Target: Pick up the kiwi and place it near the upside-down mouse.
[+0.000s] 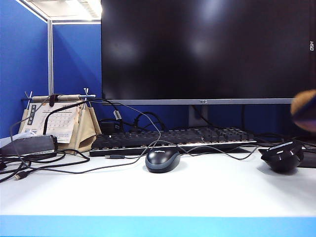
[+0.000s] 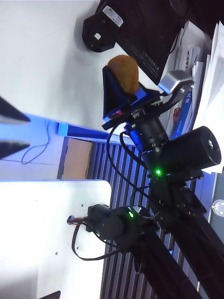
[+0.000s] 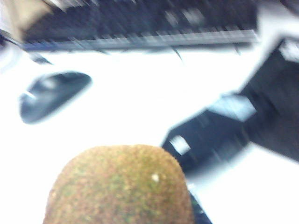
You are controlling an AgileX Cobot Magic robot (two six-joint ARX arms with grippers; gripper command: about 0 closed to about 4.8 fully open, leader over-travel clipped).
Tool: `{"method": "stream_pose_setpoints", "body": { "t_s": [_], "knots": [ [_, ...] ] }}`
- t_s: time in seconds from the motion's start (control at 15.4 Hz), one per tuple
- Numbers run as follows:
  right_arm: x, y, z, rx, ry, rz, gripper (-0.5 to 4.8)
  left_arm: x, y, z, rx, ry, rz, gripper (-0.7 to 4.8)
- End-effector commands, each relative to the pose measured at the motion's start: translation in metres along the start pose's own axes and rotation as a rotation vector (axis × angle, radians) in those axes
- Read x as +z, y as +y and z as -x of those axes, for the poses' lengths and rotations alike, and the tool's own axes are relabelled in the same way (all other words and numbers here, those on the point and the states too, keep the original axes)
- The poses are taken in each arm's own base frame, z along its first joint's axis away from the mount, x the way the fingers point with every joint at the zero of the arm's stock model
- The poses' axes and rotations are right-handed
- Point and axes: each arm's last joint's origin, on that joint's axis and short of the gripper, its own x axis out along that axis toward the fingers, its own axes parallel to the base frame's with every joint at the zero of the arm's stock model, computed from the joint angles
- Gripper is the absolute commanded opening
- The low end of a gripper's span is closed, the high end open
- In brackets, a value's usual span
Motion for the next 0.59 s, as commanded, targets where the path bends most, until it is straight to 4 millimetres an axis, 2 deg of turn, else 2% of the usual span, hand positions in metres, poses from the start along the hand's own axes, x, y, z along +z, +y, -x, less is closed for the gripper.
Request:
{"method": "stream_pose_setpoints", "body": {
  "t_s": [0.07, 0.33, 0.39, 0.59],
  "knots": [
    [-0.010, 0.000, 0.000, -0.059, 0.107, -0.038, 1.65, 0.001, -0.001, 0.001, -0.005, -0.002, -0.005, 0.57],
    [-0.016, 0.013, -0.004, -0.040, 0.169, -0.015, 1.65, 0.001, -0.001, 0.001, -0.004, -0.002, -0.006, 0.57],
    [-0.018, 0.015, -0.005, -0.098, 0.187, 0.003, 1.65, 0.001, -0.001, 0.001, -0.004, -0.003, -0.010, 0.57],
    [-0.021, 0.011, -0.011, -0.132, 0.197, 0.002, 1.66, 0.001, -0.001, 0.001, -0.005, -0.002, -0.021, 0.57]
  ]
}}
